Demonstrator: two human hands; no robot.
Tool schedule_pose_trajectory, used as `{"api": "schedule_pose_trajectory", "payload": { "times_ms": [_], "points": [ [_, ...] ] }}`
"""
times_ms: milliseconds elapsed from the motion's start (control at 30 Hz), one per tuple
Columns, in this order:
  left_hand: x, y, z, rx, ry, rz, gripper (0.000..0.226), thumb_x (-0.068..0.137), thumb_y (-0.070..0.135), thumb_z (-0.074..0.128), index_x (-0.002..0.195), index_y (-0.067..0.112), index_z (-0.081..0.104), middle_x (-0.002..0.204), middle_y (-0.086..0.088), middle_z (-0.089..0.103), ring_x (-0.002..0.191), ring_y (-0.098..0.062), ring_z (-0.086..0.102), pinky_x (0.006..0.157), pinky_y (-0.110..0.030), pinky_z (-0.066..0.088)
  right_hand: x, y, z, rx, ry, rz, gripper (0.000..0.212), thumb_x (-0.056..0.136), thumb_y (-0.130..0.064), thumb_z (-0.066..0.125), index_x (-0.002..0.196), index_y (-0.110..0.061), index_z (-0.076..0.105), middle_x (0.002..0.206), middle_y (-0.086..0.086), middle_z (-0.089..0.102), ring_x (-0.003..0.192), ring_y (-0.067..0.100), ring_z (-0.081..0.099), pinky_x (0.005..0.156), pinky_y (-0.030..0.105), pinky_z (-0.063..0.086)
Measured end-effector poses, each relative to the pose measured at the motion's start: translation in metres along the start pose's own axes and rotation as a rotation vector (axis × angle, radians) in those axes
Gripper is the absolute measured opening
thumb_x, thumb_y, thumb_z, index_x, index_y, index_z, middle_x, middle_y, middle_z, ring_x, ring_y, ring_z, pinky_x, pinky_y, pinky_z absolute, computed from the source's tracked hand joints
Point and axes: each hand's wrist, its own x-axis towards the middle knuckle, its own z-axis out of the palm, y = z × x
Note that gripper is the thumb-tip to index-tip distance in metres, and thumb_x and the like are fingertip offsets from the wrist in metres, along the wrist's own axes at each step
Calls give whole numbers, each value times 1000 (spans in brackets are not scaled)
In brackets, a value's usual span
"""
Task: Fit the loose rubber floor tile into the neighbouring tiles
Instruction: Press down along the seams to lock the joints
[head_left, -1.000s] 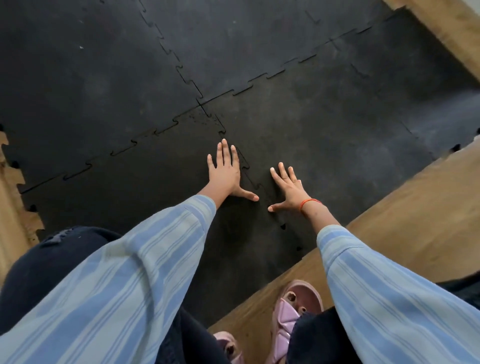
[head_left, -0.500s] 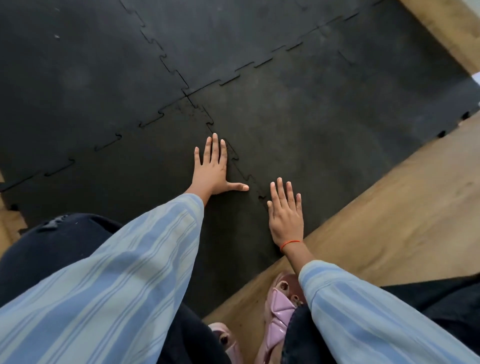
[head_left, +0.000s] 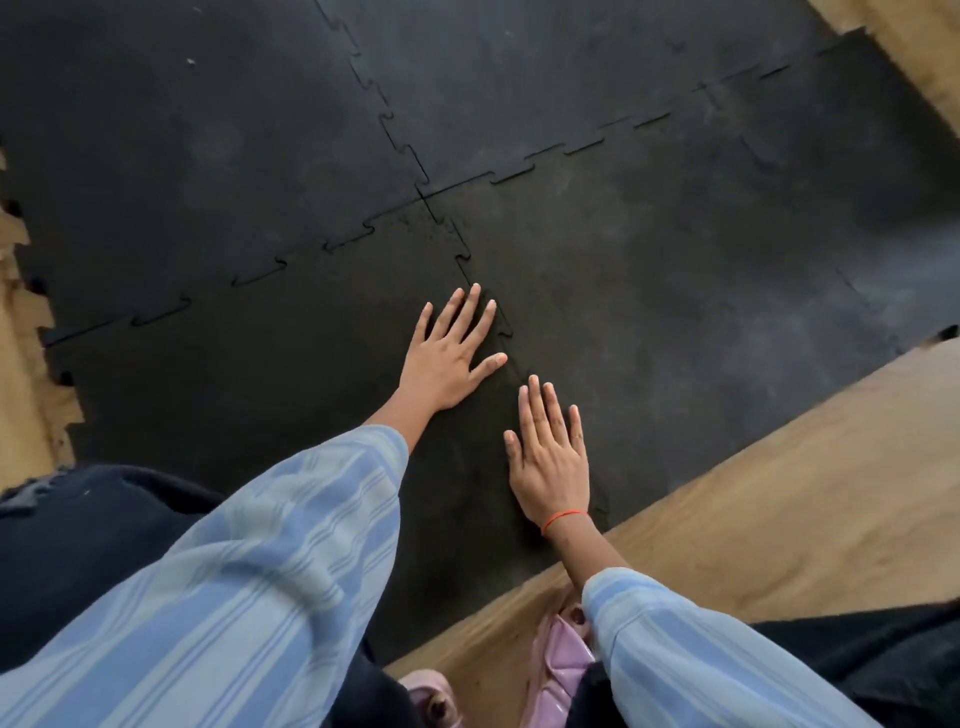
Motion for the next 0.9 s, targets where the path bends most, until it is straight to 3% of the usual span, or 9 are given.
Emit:
{"api": "schedule_pose_trajectory", "payload": {
  "times_ms": [133, 233, 300, 400, 633, 767, 900],
  "points": [
    [1, 1, 0, -13, -3, 0, 67, 97, 60, 16, 154, 30, -4, 162, 6, -12, 149, -15, -10, 119, -41, -5, -1, 0, -3, -16, -8, -7, 59, 98, -40, 25, 151, -13, 25, 158, 2, 23, 147, 17, 18, 117, 41, 9],
    [2, -11, -3, -41, 39, 14, 61, 100, 54, 22, 154, 32, 4, 163, 9, -3, 150, -11, -1, 120, -39, -2, 17, -5, -7, 95, 23, -37, 54, 97, -36, 28, 145, -11, 37, 152, 7, 37, 143, 20, 28, 116, 40, 15],
    [3, -30, -4, -116, 120, -127, 58, 101, 49, 27, 154, 30, 12, 163, 8, 5, 150, -11, 5, 120, -40, -1, 46, -19, -8, 242, 58, -98, 51, 97, -30, 30, 142, -7, 41, 147, 9, 44, 140, 21, 35, 116, 36, 21],
    [-2, -50, -2, -112, 165, -348, 62, 99, 52, 28, 154, 25, 16, 163, 5, 7, 150, -13, 5, 120, -42, 0, 79, -43, -10, 387, 94, -104, 51, 97, -24, 28, 145, -6, 35, 149, 7, 42, 141, 19, 35, 117, 24, 15],
    [-1, -46, -5, -106, 120, -363, 62, 100, 54, 25, 154, 27, 12, 163, 7, 1, 149, -11, -1, 119, -42, -1, 86, -44, 1, 288, 161, -101, 48, 95, -15, 32, 141, -8, 44, 146, 5, 48, 137, 18, 42, 116, 26, 19],
    [-3, -56, -13, -135, 56, -279, 62, 100, 54, 25, 154, 30, 8, 163, 10, -5, 149, -10, -4, 119, -41, -4, 103, -59, -6, 351, 138, -85, 50, 95, -9, 31, 144, -7, 37, 151, 7, 40, 142, 21, 33, 119, 32, 21],
    [-15, -98, -20, -139, 67, -379, 66, 96, 61, 27, 153, 35, 7, 162, 10, -7, 149, -11, -5, 119, -46, -4, 154, -77, -19, 354, 6, -188, 56, 97, -6, 36, 151, -11, 20, 159, 6, 20, 149, 20, 14, 121, 33, 10]
  ]
}}
